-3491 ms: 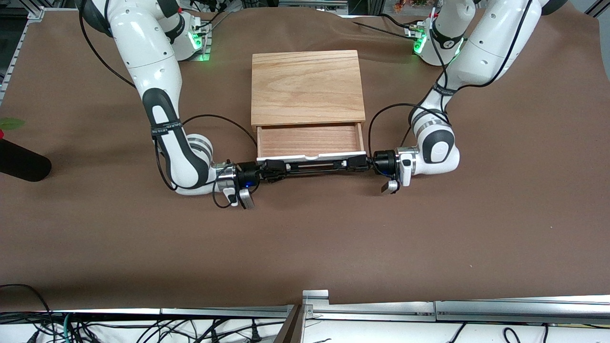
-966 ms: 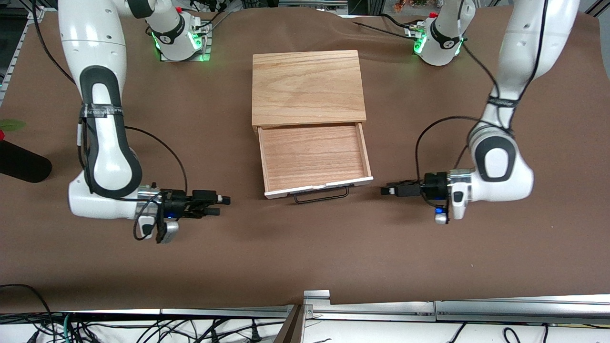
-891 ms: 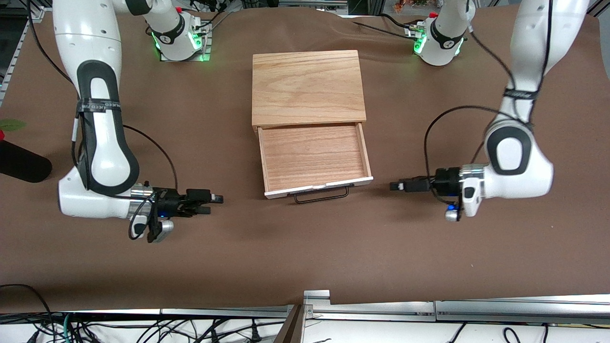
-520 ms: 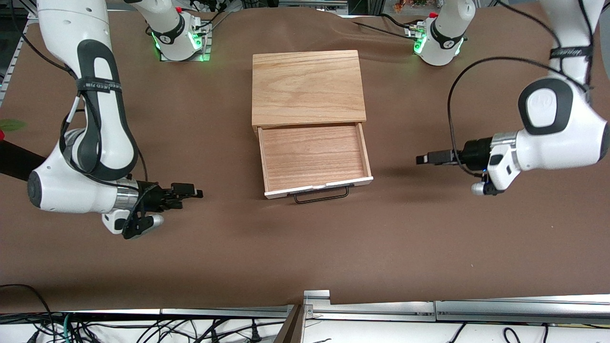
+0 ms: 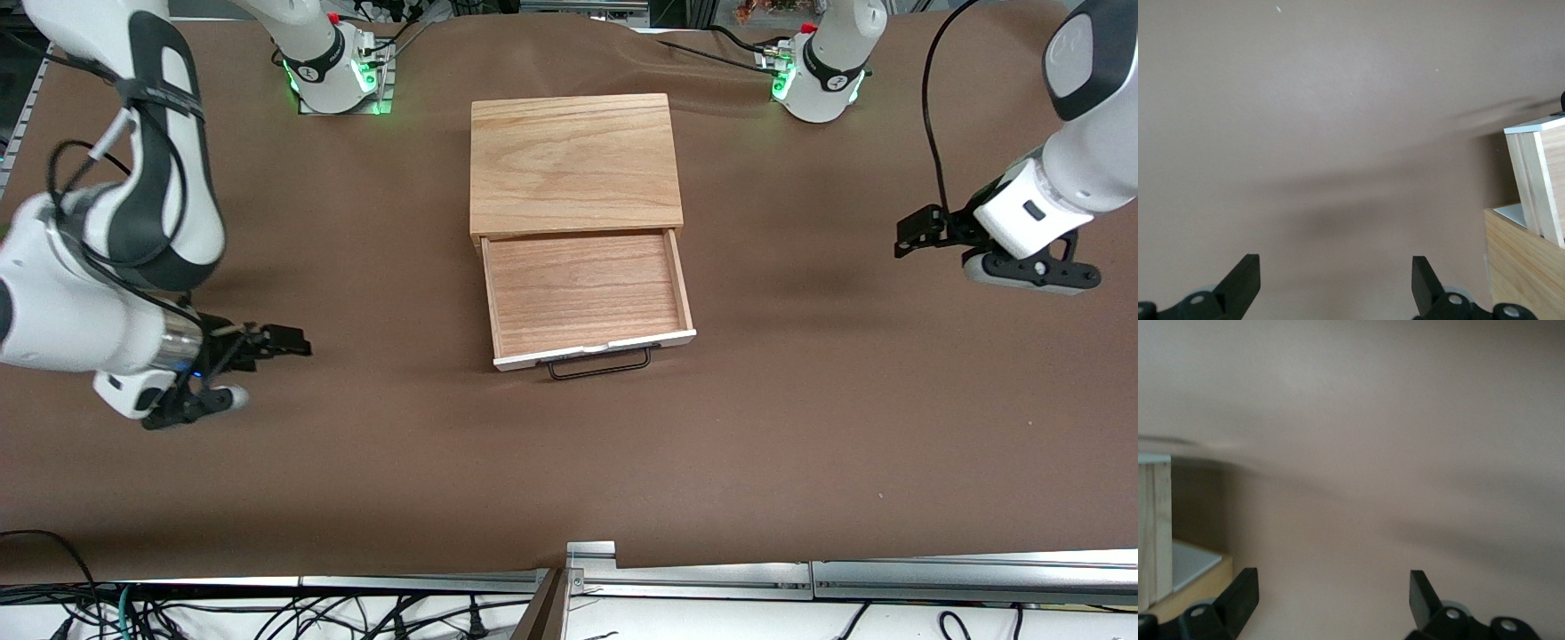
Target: Pull top drawer with both arms simultaneously
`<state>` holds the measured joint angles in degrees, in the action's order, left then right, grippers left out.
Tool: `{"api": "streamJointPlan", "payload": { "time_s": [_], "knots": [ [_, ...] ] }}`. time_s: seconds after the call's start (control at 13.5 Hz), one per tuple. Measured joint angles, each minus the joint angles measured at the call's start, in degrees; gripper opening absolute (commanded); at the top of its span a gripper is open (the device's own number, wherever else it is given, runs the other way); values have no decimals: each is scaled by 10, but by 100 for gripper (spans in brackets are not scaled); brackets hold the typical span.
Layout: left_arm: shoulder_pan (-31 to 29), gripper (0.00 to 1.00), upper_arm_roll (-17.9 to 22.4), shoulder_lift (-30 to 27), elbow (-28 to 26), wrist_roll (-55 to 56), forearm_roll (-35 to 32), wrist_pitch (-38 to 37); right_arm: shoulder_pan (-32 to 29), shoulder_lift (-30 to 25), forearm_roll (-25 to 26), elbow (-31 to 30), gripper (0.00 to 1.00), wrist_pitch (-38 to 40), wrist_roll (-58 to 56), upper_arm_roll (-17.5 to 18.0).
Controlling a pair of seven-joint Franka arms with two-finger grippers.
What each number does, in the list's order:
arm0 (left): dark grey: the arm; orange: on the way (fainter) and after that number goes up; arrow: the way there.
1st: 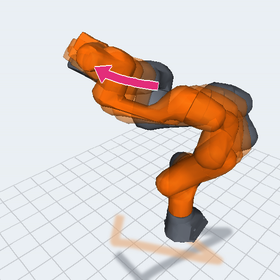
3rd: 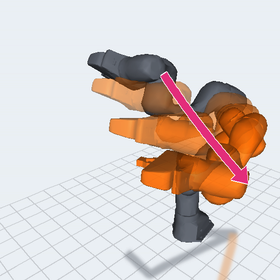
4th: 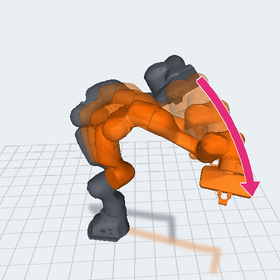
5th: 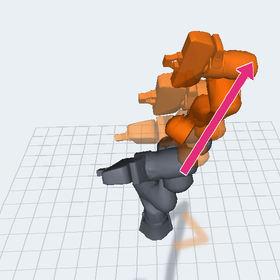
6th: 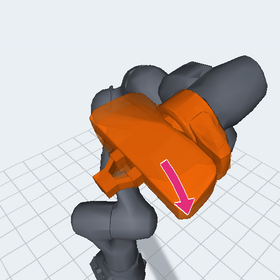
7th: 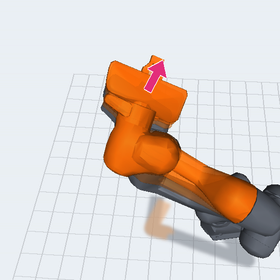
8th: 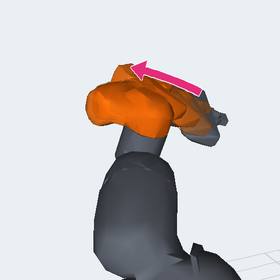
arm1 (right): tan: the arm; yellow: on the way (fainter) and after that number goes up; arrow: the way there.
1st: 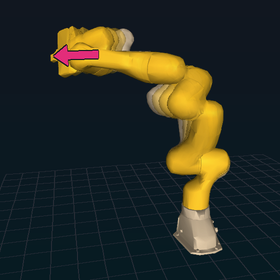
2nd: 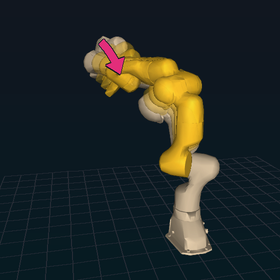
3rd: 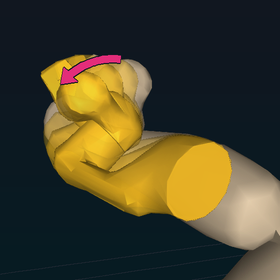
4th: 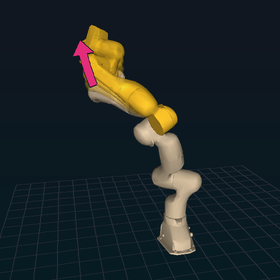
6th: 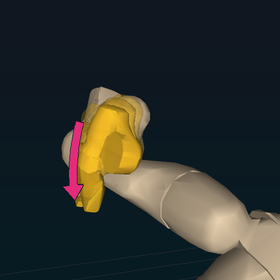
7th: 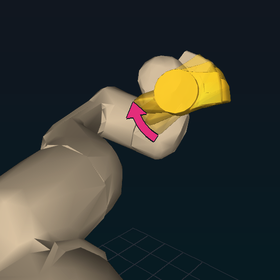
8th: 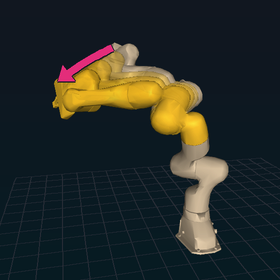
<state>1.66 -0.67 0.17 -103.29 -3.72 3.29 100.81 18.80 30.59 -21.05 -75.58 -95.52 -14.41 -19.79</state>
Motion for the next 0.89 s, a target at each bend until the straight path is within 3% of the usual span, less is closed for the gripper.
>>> {"api": "streamJointPlan", "payload": {
  "time_s": [0.3, 0.59, 0.89],
  "knots": [
    [0, 100, 4, -8, 1, 2, -2, -12, -8, -73, 112, 2, 100, 40, 12, -5],
    [-1, 100, 30, -27, 18, 20, -2, -69, -83, -162, 234, -3, 100, 49, 13, 63],
    [-3, 100, 42, -44, 20, 30, -2, -100, -122, -235, 252, -27, 100, 122, 60, 105]
  ]
}}
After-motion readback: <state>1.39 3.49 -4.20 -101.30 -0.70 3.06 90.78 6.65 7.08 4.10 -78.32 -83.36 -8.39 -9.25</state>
